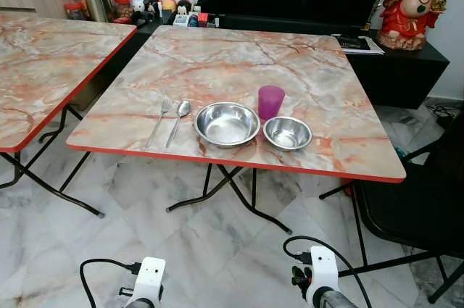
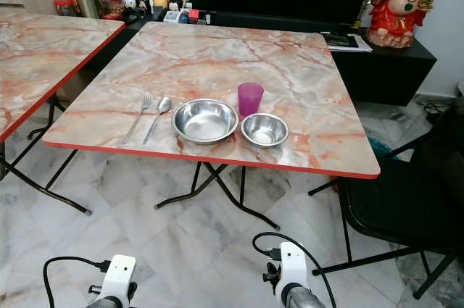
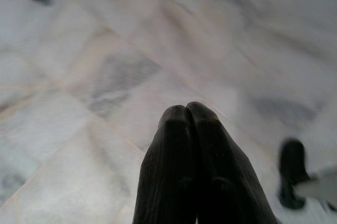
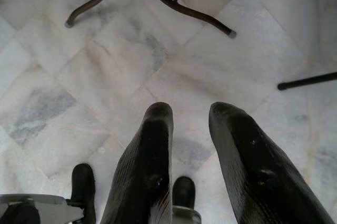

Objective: Setting the table

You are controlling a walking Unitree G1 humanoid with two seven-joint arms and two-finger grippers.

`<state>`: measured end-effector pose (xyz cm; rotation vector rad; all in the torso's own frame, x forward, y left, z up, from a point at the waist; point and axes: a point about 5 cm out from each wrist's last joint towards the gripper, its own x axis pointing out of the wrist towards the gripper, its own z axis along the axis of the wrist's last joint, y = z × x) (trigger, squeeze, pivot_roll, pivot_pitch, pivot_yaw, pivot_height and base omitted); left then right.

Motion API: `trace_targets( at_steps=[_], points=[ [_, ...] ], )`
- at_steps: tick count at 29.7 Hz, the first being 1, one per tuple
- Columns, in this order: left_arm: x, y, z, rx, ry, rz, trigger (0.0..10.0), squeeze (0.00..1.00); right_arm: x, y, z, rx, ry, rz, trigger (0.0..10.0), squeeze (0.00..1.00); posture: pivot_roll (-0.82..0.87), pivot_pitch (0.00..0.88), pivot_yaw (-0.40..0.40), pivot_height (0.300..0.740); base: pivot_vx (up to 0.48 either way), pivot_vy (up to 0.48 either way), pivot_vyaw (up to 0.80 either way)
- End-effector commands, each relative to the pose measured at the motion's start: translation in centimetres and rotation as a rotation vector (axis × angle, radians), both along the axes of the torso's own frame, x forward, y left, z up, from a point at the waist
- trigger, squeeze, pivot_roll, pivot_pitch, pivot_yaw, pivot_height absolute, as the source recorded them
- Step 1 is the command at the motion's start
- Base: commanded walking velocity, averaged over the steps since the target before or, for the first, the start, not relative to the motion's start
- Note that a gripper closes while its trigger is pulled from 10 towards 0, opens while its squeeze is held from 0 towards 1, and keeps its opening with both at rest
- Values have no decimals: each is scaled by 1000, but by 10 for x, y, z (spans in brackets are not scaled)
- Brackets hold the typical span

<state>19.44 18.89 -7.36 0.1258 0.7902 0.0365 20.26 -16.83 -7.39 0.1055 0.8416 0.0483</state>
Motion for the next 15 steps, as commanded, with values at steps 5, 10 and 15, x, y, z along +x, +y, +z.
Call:
trace_targets(
  at_steps=[5, 10, 15],
  points=[
    [-1, 33, 11, 64, -140, 226, 10000, 0, -7, -7, -3, -13, 17, -25, 10000, 0, 21, 0, -67, 740, 0, 0, 0],
    [5, 52, 26, 130, -265, 334, 10000, 0, -5, -6, -2, -12, 11, -28, 10000, 0, 29, 0, -70, 740, 0, 0, 0],
    [25, 76, 59, 197, -474, 472, 10000, 0, -2, -4, -1, -9, 3, -22, 10000, 0, 34, 0, -75, 740, 0, 0, 0]
  ],
)
